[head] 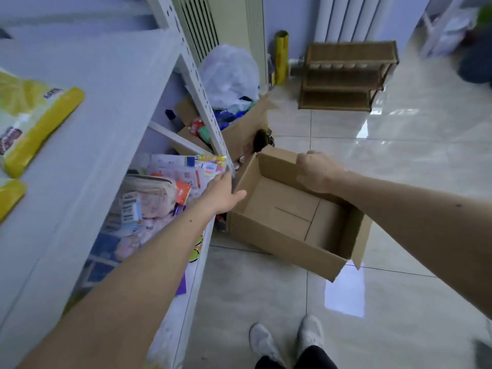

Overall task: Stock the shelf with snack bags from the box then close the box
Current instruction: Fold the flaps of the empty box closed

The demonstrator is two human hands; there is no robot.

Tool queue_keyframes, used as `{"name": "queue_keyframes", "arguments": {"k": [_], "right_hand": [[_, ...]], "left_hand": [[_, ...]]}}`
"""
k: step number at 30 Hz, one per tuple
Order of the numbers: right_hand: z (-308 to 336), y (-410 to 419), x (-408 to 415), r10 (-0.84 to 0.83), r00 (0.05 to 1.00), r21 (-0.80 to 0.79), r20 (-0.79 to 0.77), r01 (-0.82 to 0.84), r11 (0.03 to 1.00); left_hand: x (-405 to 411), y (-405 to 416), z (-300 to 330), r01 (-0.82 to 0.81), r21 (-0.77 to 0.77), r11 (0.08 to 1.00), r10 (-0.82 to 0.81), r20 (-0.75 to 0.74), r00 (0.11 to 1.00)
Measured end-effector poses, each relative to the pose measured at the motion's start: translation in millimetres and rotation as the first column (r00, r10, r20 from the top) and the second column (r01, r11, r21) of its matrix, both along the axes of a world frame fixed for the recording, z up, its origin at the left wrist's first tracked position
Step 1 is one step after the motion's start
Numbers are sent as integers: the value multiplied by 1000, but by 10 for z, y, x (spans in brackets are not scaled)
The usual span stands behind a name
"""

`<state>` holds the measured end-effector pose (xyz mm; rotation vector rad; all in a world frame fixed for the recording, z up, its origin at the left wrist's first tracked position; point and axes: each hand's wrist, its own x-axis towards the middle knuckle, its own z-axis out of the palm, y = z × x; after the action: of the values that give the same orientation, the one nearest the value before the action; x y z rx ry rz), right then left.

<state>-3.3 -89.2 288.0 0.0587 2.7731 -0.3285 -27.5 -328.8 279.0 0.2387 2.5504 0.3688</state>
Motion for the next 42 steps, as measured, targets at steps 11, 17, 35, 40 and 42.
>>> {"name": "queue_keyframes", "arguments": {"k": [11,17,35,40,42], "right_hand": [[-1558,593,282,-221,974,-37,57,223,974],[-2485,800,715,-523,838,-31,157,534,845],[-3753,1169,1151,-758,626,116,184,752,649],[-3688,1420,1164,-770,615,53,166,775,630],[-3679,1418,1252,-774,616,-8,146,783,622]], "left_hand": [[-357,60,-1688,-209,80,975,180,277,944],[-510,-13,-2605,-309,-10,951,303,227,925],[-372,191,-3746,-619,12,786,618,-47,784],[-93,356,-3699,-704,90,705,709,-59,703],[-49,341,-3681,-791,162,590,801,2,598]]}}
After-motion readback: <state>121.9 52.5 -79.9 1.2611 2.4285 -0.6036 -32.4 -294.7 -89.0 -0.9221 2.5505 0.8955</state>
